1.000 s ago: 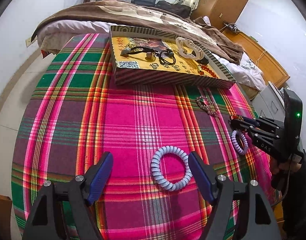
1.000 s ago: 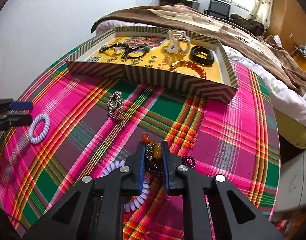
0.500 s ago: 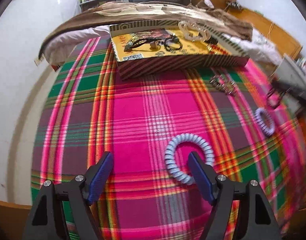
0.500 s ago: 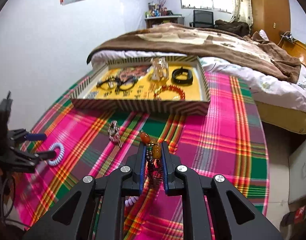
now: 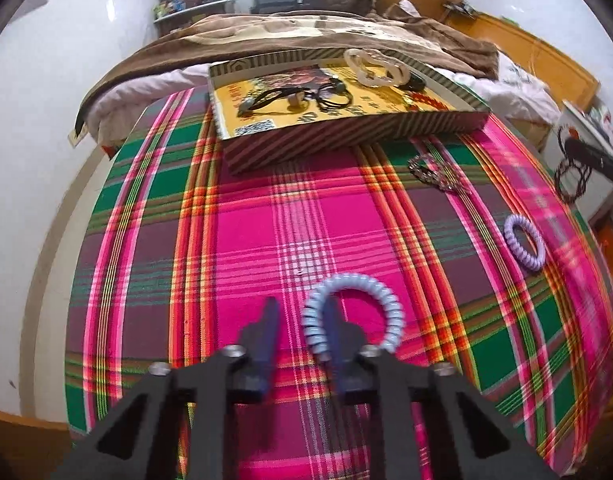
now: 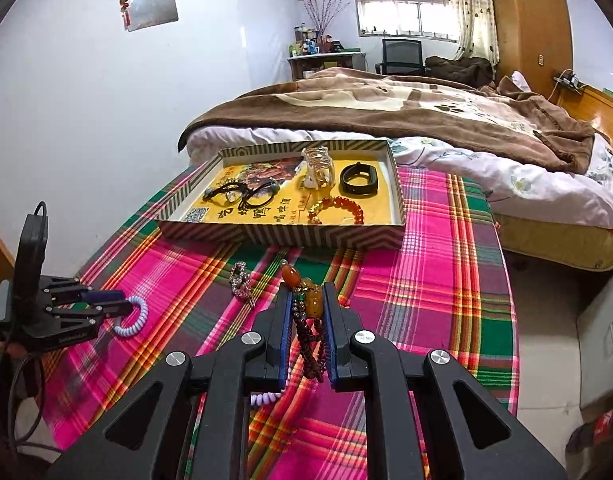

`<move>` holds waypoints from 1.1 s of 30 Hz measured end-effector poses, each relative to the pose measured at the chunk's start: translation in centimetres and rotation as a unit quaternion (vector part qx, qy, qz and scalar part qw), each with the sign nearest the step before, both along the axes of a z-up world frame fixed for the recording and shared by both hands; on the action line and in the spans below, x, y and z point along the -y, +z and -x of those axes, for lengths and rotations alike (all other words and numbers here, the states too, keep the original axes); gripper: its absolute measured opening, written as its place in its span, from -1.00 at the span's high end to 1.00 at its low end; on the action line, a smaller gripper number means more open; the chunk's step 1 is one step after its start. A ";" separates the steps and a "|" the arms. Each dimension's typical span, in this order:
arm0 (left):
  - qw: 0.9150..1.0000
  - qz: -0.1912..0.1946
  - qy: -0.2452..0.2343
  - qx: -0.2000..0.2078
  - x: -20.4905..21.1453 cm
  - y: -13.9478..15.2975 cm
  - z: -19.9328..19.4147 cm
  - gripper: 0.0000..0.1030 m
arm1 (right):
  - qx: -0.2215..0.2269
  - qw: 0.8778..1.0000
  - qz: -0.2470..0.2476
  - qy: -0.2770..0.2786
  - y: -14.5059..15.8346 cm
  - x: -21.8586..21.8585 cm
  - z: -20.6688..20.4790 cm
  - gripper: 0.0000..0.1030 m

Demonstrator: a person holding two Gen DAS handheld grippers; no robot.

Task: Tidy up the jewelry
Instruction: 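Lift the amber bead strand with the right gripper while the left gripper grasps the light blue coil hair tie, then carry both items over the yellow tray and open both grippers to release them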

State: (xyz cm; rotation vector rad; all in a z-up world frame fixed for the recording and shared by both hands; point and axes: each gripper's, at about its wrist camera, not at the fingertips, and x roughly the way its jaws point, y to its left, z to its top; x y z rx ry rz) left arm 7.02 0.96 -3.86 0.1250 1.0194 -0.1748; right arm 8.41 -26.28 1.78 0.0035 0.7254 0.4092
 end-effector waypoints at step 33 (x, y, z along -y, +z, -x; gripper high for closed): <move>0.990 0.107 0.019 0.086 -2.8 9.1 -8.2 0.81 | 0.030 1.000 -0.007 -0.003 4.6 -2.4 -4.5 0.73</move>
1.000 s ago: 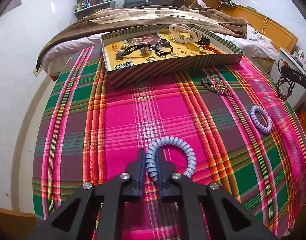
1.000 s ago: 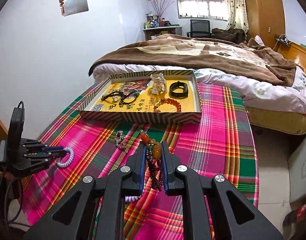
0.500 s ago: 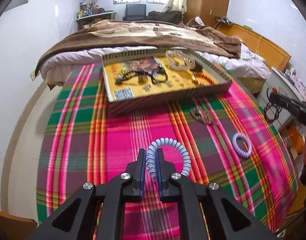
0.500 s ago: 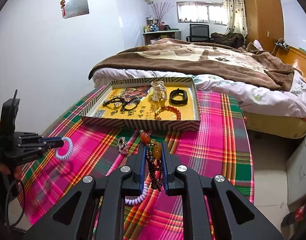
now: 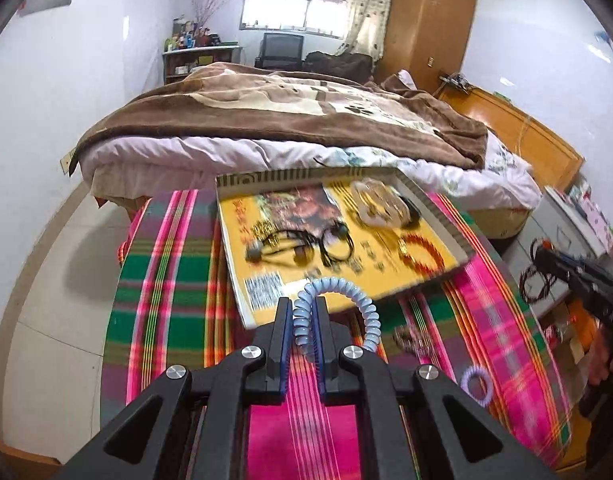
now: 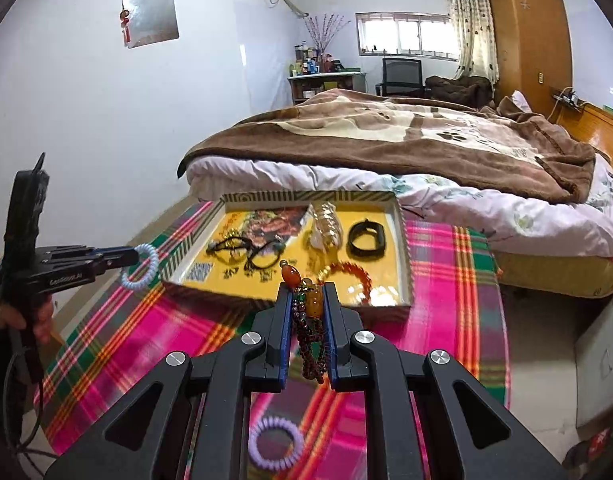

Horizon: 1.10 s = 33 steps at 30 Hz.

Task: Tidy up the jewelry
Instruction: 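Carry both items over the yellow tray and open both grippers to release them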

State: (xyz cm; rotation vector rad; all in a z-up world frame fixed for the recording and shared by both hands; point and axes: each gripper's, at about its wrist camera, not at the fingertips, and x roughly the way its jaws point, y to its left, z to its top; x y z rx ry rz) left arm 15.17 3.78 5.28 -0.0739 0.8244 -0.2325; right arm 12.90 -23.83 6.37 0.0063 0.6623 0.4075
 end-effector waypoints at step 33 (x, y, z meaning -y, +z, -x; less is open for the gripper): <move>0.996 0.019 -0.031 -0.082 3.1 -7.8 -21.7 0.81 | -0.085 0.987 0.091 0.103 -9.4 -11.4 -10.8 0.73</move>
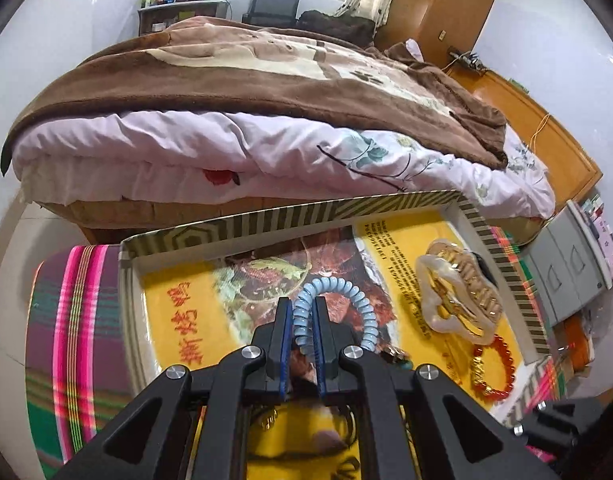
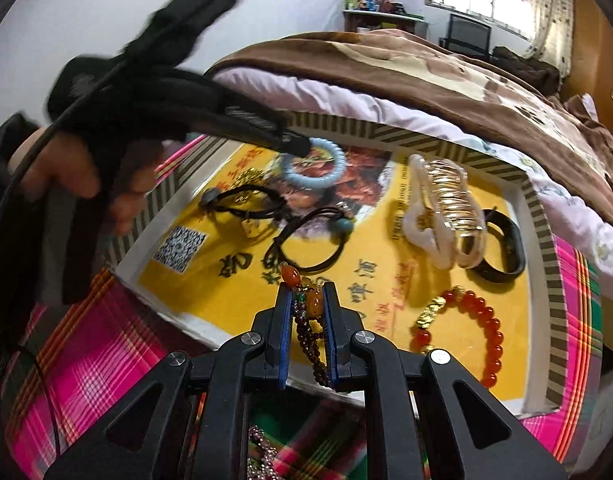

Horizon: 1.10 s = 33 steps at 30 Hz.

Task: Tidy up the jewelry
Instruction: 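Carry both items over the yellow tray and open both grippers to release them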

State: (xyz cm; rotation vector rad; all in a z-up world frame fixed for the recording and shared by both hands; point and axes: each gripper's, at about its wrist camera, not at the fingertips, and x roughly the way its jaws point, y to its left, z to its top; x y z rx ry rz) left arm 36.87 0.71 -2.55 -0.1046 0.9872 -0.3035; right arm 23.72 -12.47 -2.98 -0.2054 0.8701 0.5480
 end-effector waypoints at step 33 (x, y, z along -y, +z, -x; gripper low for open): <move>1.000 -0.022 0.007 0.008 -0.1 2.1 3.8 -0.12 | -0.009 1.000 -0.025 -0.008 1.1 0.5 1.9 0.27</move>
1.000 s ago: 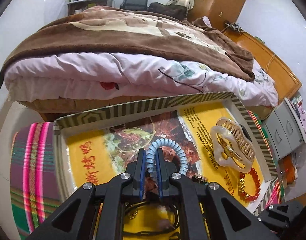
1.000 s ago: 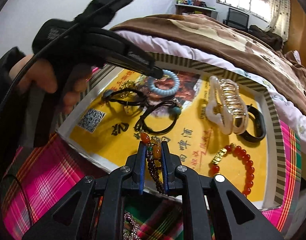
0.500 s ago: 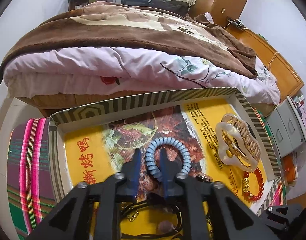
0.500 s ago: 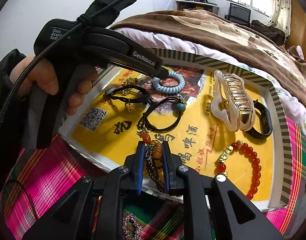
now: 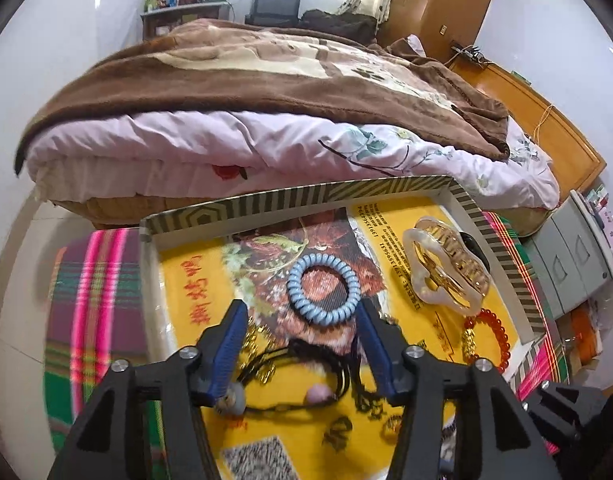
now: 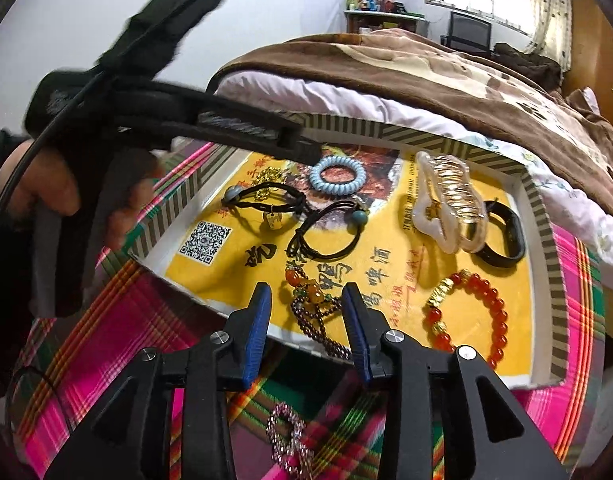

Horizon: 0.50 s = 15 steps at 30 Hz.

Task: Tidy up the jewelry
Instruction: 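Carry both items over the yellow tray and open both grippers to release them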

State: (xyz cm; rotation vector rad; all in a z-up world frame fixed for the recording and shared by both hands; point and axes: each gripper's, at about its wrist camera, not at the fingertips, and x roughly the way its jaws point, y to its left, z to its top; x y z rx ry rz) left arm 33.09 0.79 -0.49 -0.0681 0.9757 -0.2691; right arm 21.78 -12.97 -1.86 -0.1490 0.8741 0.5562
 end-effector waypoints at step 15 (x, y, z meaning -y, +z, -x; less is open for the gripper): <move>0.998 0.004 -0.002 0.058 -0.3 5.2 8.4 -0.22 | 0.017 0.999 -0.030 -0.032 2.5 2.4 4.3 0.26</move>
